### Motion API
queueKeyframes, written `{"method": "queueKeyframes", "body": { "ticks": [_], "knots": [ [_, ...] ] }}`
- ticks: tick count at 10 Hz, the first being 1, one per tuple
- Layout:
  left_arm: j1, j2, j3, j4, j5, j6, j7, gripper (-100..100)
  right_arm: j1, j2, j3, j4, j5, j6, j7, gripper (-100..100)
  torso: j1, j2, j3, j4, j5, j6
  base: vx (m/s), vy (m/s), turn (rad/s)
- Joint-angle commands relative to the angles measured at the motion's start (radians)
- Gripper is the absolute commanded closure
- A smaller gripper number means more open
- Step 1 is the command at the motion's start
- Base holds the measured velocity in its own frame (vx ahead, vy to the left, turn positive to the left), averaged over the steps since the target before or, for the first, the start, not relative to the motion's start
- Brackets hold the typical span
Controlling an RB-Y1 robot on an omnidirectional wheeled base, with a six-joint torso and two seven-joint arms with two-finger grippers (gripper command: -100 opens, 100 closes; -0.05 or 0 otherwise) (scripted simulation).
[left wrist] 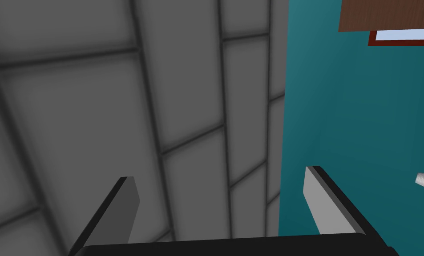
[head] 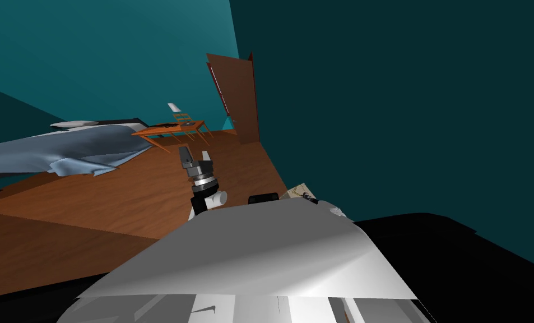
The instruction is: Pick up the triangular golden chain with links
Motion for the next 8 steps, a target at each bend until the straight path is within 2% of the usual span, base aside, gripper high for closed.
{"method": "queueKeyframes", "body": {
  "ticks": [1, 3, 4, 5, 7, 8],
  "knots": [
    [0.000, 0.000, 0.000, 0.000, 0.000, 0.000, 0.000, 0, 0.000, 0.000, 0.000, 0.000, 0.000, 0.000, 0.000, 100, 0.000, 0.000, 0.000, 0.000, 0.000, 0.000, 0.000, 0.000, 0.000],
    [0.000, 0.000, 0.000, 0.000, 0.000, 0.000, 0.000, 0, -0.001, 0.000, -0.001, -0.001, 0.000, 0.000, 0.000, 100, 0.000, 0.000, 0.000, -0.001, 0.000, 0.001, 0.000, 0.000, 0.000],
    [0.000, 0.000, 0.000, 0.000, 0.000, 0.000, 0.000, 0, -0.001, 0.000, -0.001, -0.001, 0.000, 0.000, 0.000, 0, 0.000, 0.000, 0.000, -0.001, 0.000, 0.001, 0.000, 0.000, 0.000],
    [0.000, 0.000, 0.000, 0.000, 0.000, 0.000, 0.000, 0, 0.011, -0.031, -0.009, -0.014, -0.007, -0.019, -0.003, 100, 0.000, 0.000, 0.000, -0.001, 0.000, 0.001, 0.011, 0.027, -0.099],
    [0.000, 0.000, 0.000, 0.000, 0.000, 0.000, 0.000, 0, 0.029, -0.076, -0.014, -0.040, -0.019, -0.038, -0.009, 100, 0.003, 0.000, 0.000, -0.001, 0.001, 0.002, 0.009, 0.058, -0.087],
    [0.000, 0.000, 0.000, 0.000, 0.000, 0.000, 0.000, 0, 0.025, -0.063, -0.008, -0.038, -0.015, -0.023, -0.008, 100, 0.004, 0.000, -0.001, -0.001, 0.001, 0.001, 0.004, 0.031, -0.019]
  ]
}}
